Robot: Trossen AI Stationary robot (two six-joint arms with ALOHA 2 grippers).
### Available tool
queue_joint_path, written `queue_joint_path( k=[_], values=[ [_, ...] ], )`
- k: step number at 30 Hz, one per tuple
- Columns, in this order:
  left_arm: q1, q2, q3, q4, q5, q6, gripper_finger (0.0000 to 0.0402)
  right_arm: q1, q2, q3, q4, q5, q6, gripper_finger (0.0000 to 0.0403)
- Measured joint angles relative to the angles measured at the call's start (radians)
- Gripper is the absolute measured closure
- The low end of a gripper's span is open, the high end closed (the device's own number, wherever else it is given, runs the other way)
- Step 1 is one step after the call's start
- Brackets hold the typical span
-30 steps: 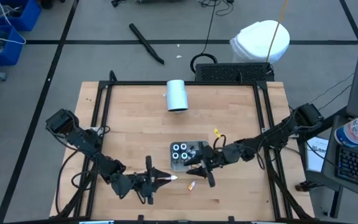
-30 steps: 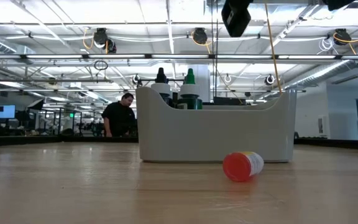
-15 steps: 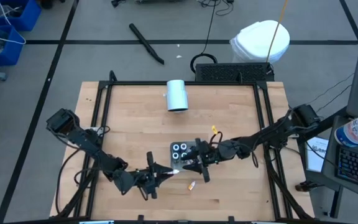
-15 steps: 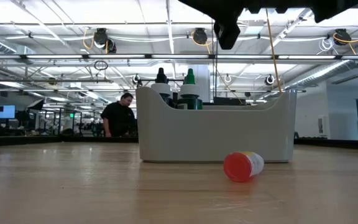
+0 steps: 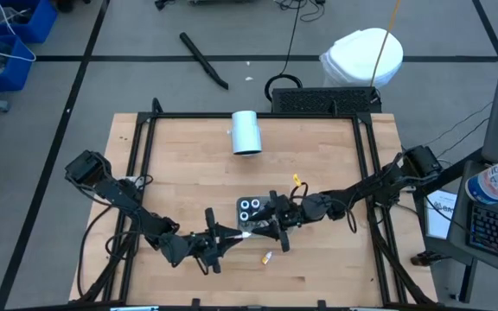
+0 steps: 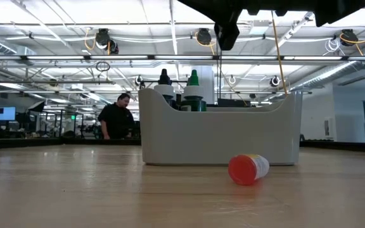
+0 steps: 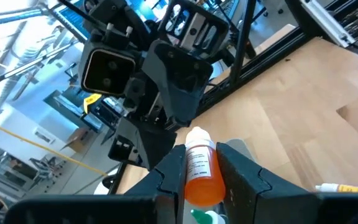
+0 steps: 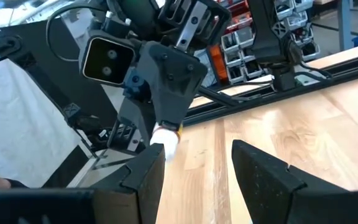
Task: Pick & Place food coloring
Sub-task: Put the orange food coloring bottle into the gray bin
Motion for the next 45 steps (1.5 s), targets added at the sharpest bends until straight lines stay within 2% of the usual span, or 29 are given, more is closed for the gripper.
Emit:
queue_joint_path(
  k=[11,16,25,34,45],
  values=[
    [0.035,0.0,0.0,-0.005,0.002,0.001,0.0323,0.008,0.0,0.0,0.001,0.002,-0.011,0.0219],
    [0.071,0.0,0.0,-0.002,0.065,0.001,0.0322,0.007,0.0,0.0,0.005,0.003,-0.019,0.0219],
    [0.12,0.0,0.0,0.001,0.115,-0.005,0.0322,0.005,0.0,0.0,0.007,0.008,-0.042,0.0227],
    [0.133,0.0,0.0,0.001,0.117,-0.008,0.0322,-0.003,0.0,0.0,-0.001,0.009,-0.058,0.0261],
    [0.132,0.0,0.0,-0.002,0.115,-0.015,0.0322,-0.003,0.0,0.0,-0.004,0.013,-0.092,0.0346]
  ],
)
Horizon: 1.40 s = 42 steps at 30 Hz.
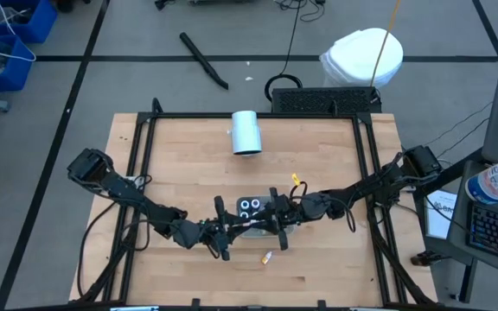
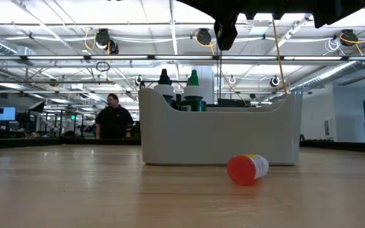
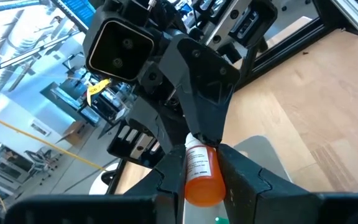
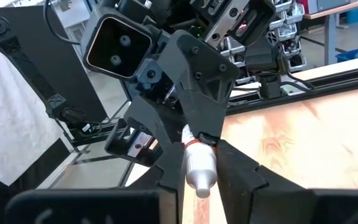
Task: Pick & Place food coloring
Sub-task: Put the orange food coloring bottle into the gray bin
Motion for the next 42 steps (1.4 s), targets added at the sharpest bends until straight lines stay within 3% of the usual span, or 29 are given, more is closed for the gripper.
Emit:
queue_joint_path(
  k=[6,13,21,27,32,36,42],
  values=[
    [0.0,0.0,0.0,-0.001,0.01,-0.007,0.0312,0.0,0.0,0.0,0.0,-0.004,-0.024,0.0341],
    [-0.028,0.0,0.0,0.021,0.013,0.025,0.026,0.002,0.0,0.0,-0.003,-0.014,-0.031,0.0342],
    [-0.088,0.0,0.0,0.054,-0.114,0.069,0.0184,0.0,-0.019,0.0,-0.071,-0.014,-0.054,0.034],
    [-0.17,0.0,0.0,0.004,-0.186,-0.036,0.0145,-0.011,-0.165,0.036,-0.465,-0.008,-0.13,0.0344],
    [-0.235,0.0,0.0,-0.016,-0.194,-0.035,0.0136,-0.011,-0.254,0.183,-0.908,0.045,-0.137,0.0343],
    [-0.269,0.0,0.0,-0.031,-0.194,-0.038,0.0135,-0.029,-0.244,0.346,-1.266,0.099,-0.136,0.0343],
    [-0.282,0.0,0.0,-0.05,-0.194,-0.056,0.0135,-0.086,-0.145,0.535,-1.571,0.066,-0.202,0.0343]
  ],
)
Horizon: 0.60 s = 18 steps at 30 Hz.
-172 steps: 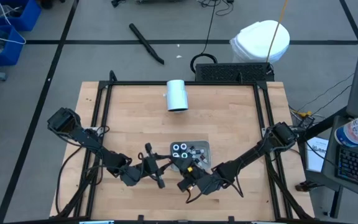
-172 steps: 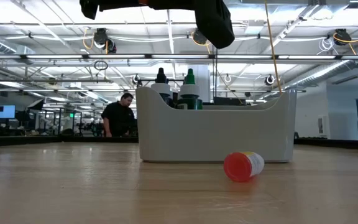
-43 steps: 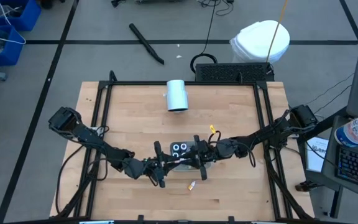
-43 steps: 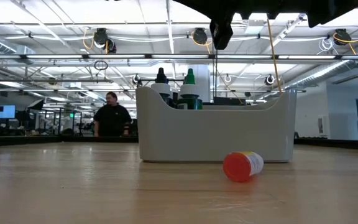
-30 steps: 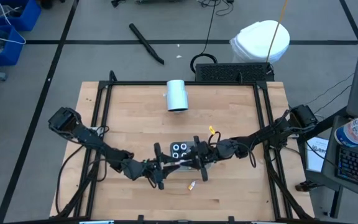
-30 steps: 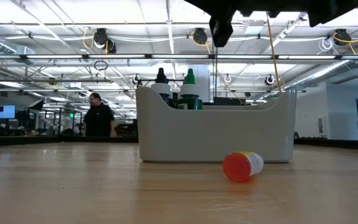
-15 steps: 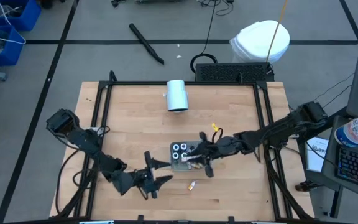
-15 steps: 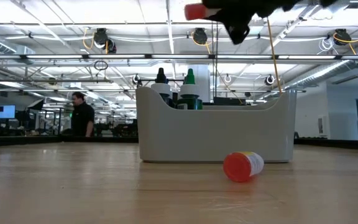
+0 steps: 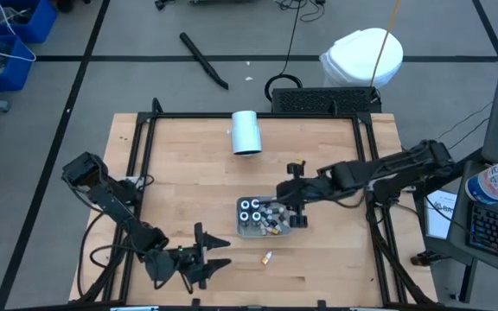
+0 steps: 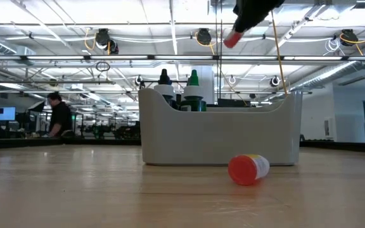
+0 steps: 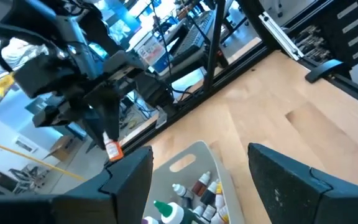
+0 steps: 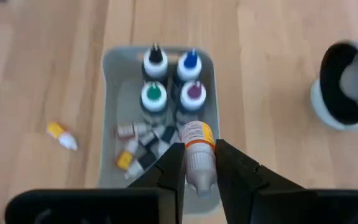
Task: Pick & Place food coloring
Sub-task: Put the orange food coloring bottle into the gray bin
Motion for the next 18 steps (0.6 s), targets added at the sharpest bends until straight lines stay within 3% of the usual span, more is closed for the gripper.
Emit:
queue_joint_path(
  k=[7,18],
  values=[
    [0.003,0.0,0.0,-0.06,0.0,-0.035,0.0135,-0.023,0.121,0.027,-0.043,-0.105,-0.009,0.0343],
    [0.004,0.0,0.0,-0.113,0.0,-0.088,0.0135,0.06,0.294,0.027,-0.069,-0.105,-0.044,0.0343]
  ],
)
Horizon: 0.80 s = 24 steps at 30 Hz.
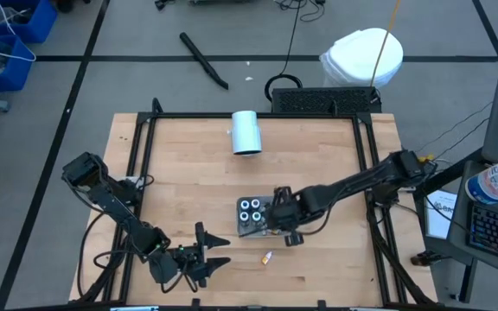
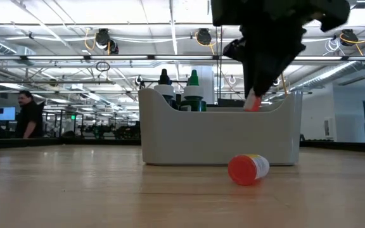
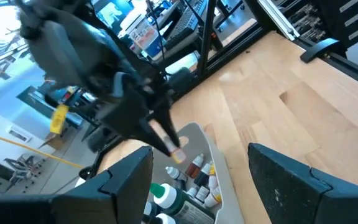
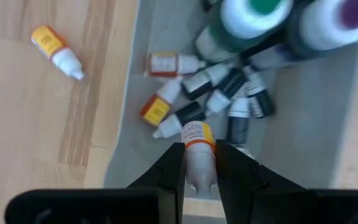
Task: Pick & Place food coloring
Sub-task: Put the orange food coloring bottle into the gray bin
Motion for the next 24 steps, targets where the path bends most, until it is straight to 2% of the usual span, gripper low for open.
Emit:
queue_joint_path(
  k=[6,19,24],
  values=[
    [0.0,0.0,0.0,0.0,0.0,0.001,0.0135,0.018,0.046,0.0,-0.007,0.005,0.002,0.0343],
    [0.0,0.0,0.0,0.0,0.0,0.002,0.0135,0.015,0.06,0.0,0.008,-0.001,0.003,0.0343],
    [0.005,0.0,0.0,0.0,0.0,0.001,0.0135,-0.005,0.063,0.0,0.02,-0.048,0.088,0.0343]
  ],
)
